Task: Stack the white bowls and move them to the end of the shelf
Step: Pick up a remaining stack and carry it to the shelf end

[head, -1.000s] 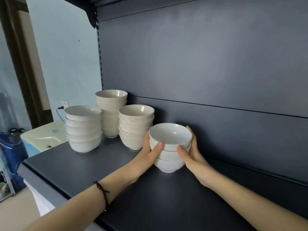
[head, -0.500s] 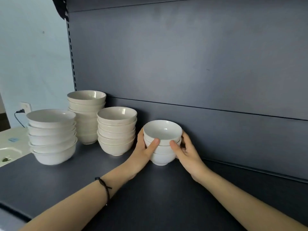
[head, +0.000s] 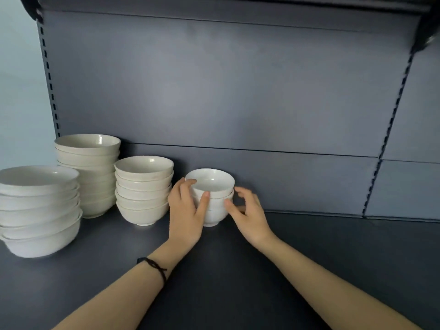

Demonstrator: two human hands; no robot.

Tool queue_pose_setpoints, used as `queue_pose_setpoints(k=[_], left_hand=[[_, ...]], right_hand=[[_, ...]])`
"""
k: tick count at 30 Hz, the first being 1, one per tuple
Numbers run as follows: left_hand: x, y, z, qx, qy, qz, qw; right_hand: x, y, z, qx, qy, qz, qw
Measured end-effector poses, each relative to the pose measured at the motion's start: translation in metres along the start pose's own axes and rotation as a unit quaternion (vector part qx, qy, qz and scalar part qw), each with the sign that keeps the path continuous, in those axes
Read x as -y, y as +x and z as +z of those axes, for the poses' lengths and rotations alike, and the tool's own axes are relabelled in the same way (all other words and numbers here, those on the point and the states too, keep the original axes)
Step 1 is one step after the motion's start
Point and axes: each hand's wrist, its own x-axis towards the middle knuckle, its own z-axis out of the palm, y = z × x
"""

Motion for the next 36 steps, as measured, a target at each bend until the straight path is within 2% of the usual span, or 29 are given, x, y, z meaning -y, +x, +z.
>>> queue_pose_setpoints(k=[4, 6, 9, 12, 16, 22, 30, 36], left_hand=[[-0.006, -0.007, -0.009, -0.037, 0.0, -0.012, 0.999], [-0.016, -0.015, -0.015, -0.04, 0.003, 0.014, 0.999], [-0.034, -0.027, -0.021, 0.013, 0.004, 0.094, 0.995], [-0.053, -0.038, -0.023, 0.095, 0.027, 0.196, 0.976], [-0.08, -0.048, -0.02, 0.183, 0.093, 0.307, 0.929], [-0.124, -0.056, -0.011, 0.223, 0.153, 0.388, 0.881], [-0.176, -0.098, 0.042, 0.318, 0.146, 0.421, 0.837], [-0.244, -0.141, 0.113, 0.358, 0.136, 0.436, 0.815]], right_hand=[[0.014, -0.029, -0.016, -0.007, -0.129, 0.004, 0.992], [0.02, -0.049, -0.024, -0.014, -0.199, 0.015, 0.98], [0.024, -0.082, -0.036, -0.028, -0.327, 0.029, 0.944], [0.034, -0.117, -0.047, -0.054, -0.424, 0.043, 0.903], [0.049, -0.151, -0.069, -0.098, -0.466, 0.099, 0.874], [0.064, -0.183, -0.116, -0.122, -0.505, 0.174, 0.836], [0.041, -0.239, -0.184, -0.12, -0.53, 0.262, 0.797], [0.015, -0.282, -0.281, -0.118, -0.543, 0.337, 0.76]])
